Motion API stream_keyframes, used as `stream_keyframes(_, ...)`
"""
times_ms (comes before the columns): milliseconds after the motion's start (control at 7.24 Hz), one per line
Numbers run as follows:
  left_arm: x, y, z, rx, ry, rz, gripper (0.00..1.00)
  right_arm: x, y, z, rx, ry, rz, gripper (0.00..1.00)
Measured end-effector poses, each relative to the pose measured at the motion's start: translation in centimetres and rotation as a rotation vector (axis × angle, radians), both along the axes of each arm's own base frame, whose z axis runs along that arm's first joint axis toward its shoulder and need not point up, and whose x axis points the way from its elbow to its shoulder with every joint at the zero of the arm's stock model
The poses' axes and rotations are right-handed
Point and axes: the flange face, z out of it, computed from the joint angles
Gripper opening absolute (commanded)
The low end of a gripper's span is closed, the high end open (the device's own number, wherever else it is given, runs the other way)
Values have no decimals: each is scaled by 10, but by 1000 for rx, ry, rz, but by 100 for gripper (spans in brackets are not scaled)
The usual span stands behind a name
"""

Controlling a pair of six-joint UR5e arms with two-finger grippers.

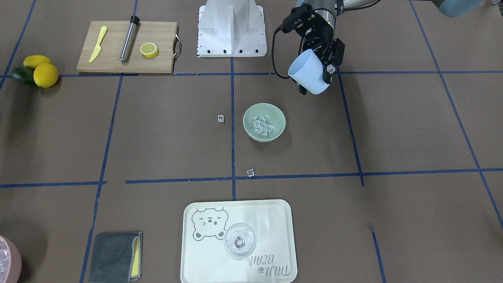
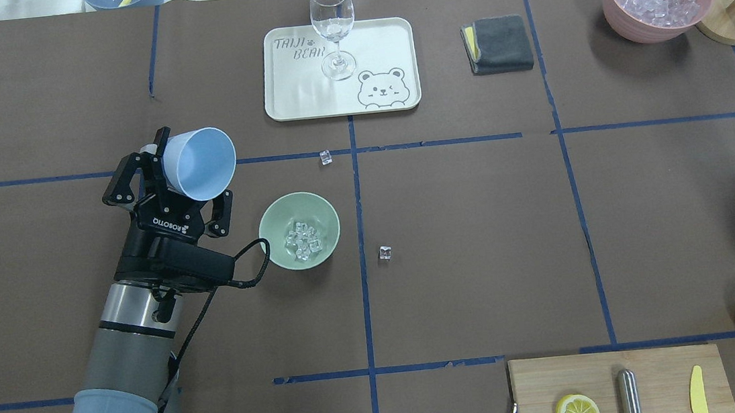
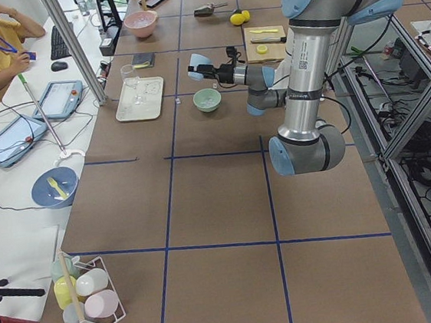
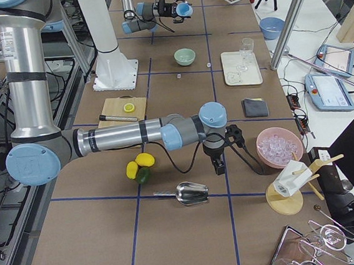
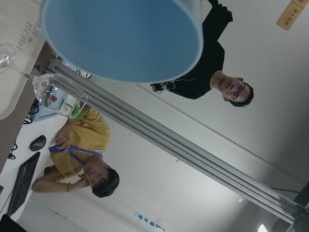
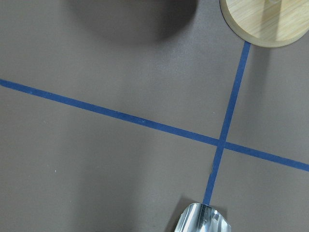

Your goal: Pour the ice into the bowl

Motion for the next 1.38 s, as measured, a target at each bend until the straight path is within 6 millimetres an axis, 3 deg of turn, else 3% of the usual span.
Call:
stream_keyframes(414,1,2,-13,-18,457,210,0,2,0,-1,3,-1,2,100)
stream_keyframes(690,4,1,-9,-55,565,282,0,5,1,-1,5,-2,7,100)
stream_keyframes(1242,5,-10,25,-180,648,309,0,9,4,3,13,-2,14,100)
stream_keyframes(1380,-6,-18,47,-209,666,319,0,10,7,6,20,-3,14,100)
